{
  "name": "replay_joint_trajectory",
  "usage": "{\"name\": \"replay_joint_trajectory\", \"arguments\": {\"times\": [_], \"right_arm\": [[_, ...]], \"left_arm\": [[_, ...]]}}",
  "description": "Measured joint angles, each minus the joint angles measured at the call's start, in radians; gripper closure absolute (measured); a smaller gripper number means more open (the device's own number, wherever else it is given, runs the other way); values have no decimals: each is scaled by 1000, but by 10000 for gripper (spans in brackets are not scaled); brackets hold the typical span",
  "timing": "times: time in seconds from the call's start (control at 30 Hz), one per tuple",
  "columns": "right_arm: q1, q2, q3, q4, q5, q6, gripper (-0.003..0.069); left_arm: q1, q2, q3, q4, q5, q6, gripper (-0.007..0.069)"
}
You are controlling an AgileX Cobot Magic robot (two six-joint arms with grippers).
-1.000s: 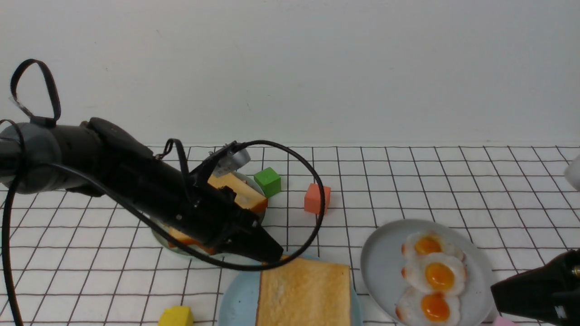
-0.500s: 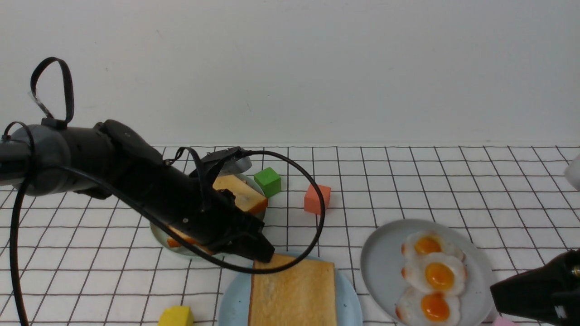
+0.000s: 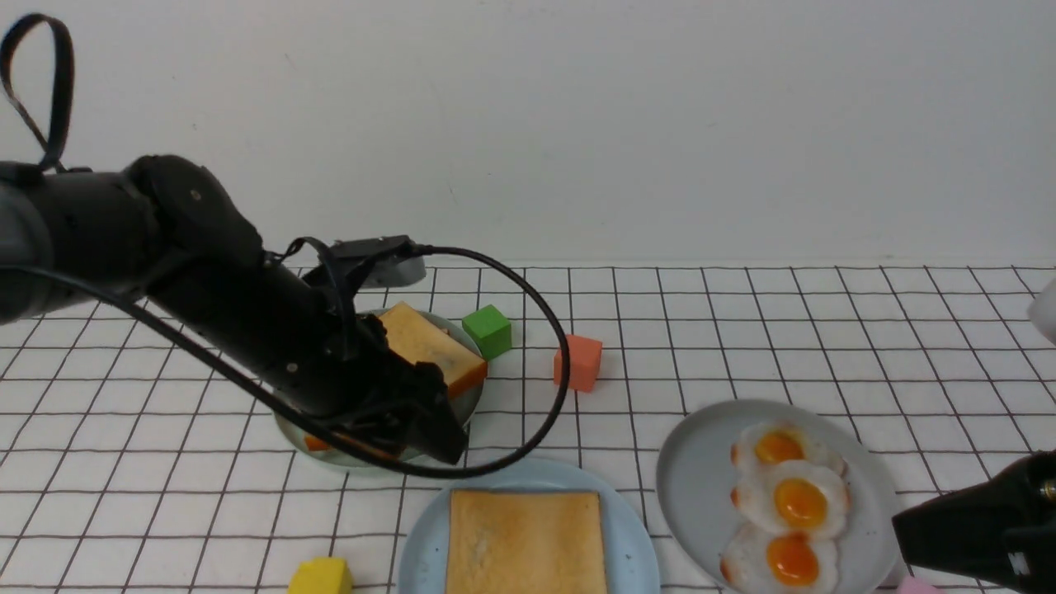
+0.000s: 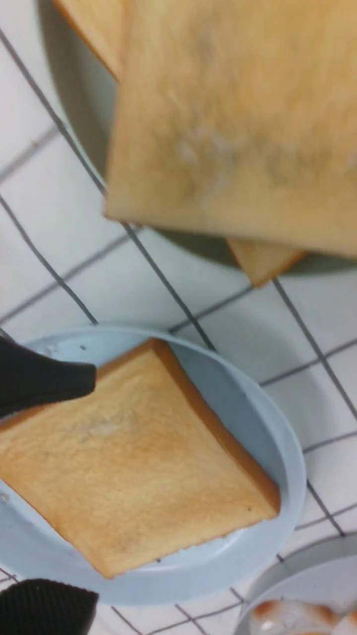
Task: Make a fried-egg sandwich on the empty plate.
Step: Use the left arm to put a slice of bread into the empty plate in the middle, then use the right arm to grab a fried egg
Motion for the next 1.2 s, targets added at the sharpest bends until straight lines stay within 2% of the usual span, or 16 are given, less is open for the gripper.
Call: {"name": "replay_joint_trajectory", "arguments": {"times": [0.2, 0.37, 0.5, 0.63, 0.7, 0.73, 0.77, 0.83, 1.0, 1.17, 1.2], "right_arm": [[0, 0, 0, -7, -29, 0, 418], [0, 0, 0, -11, -76, 3, 418], [0, 18, 0, -43, -93, 66, 418], [0, 68, 0, -143, -93, 196, 418], [0, 93, 0, -188, -93, 260, 418], [0, 97, 0, -198, -93, 274, 418], [0, 114, 0, -238, -93, 325, 418], [0, 132, 0, -279, -93, 382, 418], [0, 170, 0, -347, -96, 466, 418], [0, 221, -11, -364, -100, 483, 418], [0, 225, -13, -364, -101, 483, 418]], "left_arm": [[0, -147, -20, 195, 16, -214, 107], [0, -269, -20, 254, 59, -277, 142], [0, -386, -20, 288, 91, -289, 216], [0, -508, 13, 298, 83, -314, 370], [0, -566, 62, 296, 52, -312, 466], [0, -578, 84, 296, 43, -309, 486], [0, -622, 141, 296, 3, -295, 557], [0, -687, 236, 296, -72, -276, 636], [0, -808, 421, 283, -219, -211, 638], [0, -855, 507, 100, -251, -19, 638], [0, -855, 507, 82, -251, -12, 638]]}}
